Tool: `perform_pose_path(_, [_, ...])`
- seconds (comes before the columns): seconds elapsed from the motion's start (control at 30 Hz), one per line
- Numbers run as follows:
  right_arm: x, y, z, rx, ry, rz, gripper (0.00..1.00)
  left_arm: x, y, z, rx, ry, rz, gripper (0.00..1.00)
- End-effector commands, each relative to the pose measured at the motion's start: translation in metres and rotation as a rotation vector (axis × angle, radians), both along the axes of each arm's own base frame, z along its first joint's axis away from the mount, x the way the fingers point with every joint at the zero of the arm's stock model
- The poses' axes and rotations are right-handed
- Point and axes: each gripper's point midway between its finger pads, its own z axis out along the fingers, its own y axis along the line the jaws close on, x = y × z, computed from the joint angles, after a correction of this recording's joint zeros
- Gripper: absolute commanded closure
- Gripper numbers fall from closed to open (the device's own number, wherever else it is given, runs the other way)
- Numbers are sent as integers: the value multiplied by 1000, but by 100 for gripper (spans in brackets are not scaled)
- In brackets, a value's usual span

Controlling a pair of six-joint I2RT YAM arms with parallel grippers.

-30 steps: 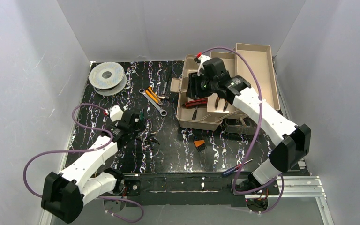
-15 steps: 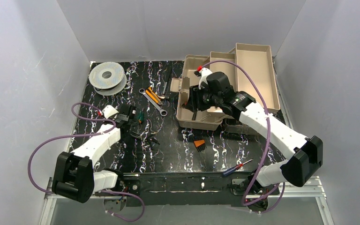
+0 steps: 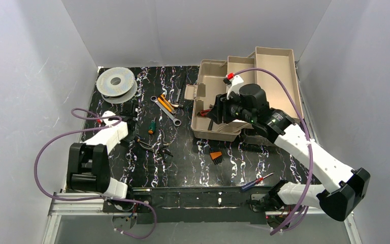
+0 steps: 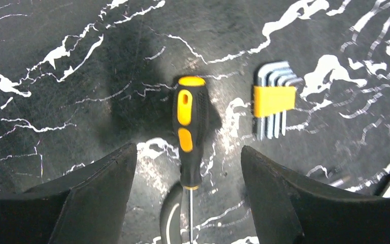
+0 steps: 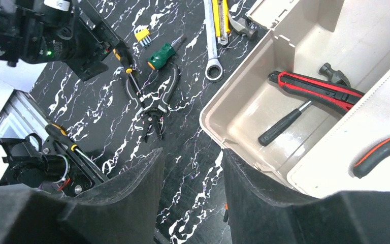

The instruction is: Pack the tool kit

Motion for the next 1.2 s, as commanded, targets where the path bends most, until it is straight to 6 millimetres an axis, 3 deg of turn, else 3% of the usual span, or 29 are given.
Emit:
perform_pose_path(0.0, [0, -5, 21, 39, -87, -16, 47, 1, 11, -9, -47, 42, 73, 29])
perform_pose_path(0.2, [-5, -12, 23, 41, -101, -24, 47, -2, 11, -33, -124, 103, 103, 46])
perform_pose_path(0.3, [-6, -15, 22, 42, -105, -28, 48, -7, 20, -35, -129, 109, 146, 69])
perform_pose_path(0.37, [-7, -16, 22, 42, -106, -31, 48, -12, 24, -30, -114, 89, 177, 90])
perform_pose_path(0.43, [-8, -18, 21, 42, -105, -36, 48, -15, 28, -20, -95, 42, 189, 100])
perform_pose_path(0.67, [-7, -22, 20, 44, -111, -55, 49, -13, 26, 53, -92, -239, 171, 100])
perform_pose_path(0.8, [-7, -24, 20, 45, -112, -65, 50, 22, -14, 116, -162, -520, -77, 100])
perform_pose_path(0.97, [-12, -27, 26, 52, -118, -65, 51, 67, -96, 194, -284, -703, -569, 100])
perform_pose_path(1.07, [-12, -35, 31, 52, -134, -95, 51, 79, -151, 226, -279, -722, -863, 100])
perform_pose_path(1.17, [-15, -42, 38, 64, -154, -113, 51, 86, -203, 244, -363, -752, -1081, 100])
